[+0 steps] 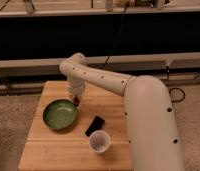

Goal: Place the pepper in the ceramic bowl

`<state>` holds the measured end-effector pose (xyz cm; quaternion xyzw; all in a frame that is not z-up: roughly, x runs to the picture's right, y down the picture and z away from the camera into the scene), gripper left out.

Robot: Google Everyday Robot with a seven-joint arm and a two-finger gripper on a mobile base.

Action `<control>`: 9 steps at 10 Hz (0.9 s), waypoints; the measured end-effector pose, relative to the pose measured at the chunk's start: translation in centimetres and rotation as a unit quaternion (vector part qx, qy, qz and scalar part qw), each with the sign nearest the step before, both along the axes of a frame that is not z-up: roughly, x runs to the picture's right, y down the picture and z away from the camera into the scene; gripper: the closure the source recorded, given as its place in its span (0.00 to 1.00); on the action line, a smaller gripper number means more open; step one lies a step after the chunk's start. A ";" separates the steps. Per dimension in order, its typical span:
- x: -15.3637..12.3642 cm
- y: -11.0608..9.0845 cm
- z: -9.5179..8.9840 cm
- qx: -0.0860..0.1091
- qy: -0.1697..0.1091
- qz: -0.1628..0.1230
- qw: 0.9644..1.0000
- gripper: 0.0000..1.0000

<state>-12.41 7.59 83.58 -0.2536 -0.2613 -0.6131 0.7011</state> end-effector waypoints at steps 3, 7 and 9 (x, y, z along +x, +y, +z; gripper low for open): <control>-1.3 0.8 -0.7 -0.004 -0.005 -0.011 1.000 1.00; -1.3 0.9 -0.5 -0.005 -0.006 -0.011 1.000 0.86; -1.3 0.9 -0.6 -0.006 -0.007 -0.011 1.000 0.70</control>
